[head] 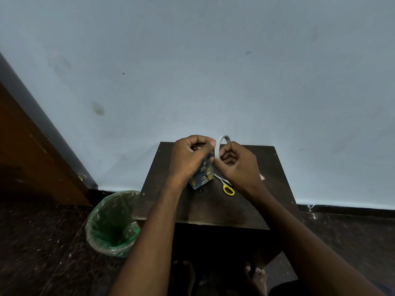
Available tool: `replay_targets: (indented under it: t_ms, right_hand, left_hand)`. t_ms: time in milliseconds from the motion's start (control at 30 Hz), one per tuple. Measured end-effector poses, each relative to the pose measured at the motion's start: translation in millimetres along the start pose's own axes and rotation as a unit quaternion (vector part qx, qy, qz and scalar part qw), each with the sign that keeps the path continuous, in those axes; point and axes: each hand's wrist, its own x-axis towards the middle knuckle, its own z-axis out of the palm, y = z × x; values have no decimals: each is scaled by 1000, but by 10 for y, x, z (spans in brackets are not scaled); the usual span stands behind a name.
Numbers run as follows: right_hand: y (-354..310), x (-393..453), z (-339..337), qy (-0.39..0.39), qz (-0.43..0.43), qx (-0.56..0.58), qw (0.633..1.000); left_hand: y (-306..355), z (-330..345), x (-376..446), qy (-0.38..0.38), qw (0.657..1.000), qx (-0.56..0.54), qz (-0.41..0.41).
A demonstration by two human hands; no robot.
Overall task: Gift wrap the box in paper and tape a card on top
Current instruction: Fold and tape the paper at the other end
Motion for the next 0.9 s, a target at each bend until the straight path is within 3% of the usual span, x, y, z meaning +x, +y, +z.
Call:
replay_targets:
  t_ms: [200,367,600,733,900]
  right_hand:
    - [-102,-34,0,34,34,-11,999]
    - [-169,8,-72,-1,73,30,997]
    - [-161,38,-92,12,159,172,972]
    - [-89,63,-104,27,156,186,970]
    - [-72,64,-88,26,153,205,966]
  left_hand:
    - [-99,80,4,43,993,104,41]
    - [-125,106,8,40,986,140,79]
    - [-147,90,13,3,986,135,101]
    - [-92,67,12,-44,990,109,82]
    - [-88,64,11,-37,990,106,89]
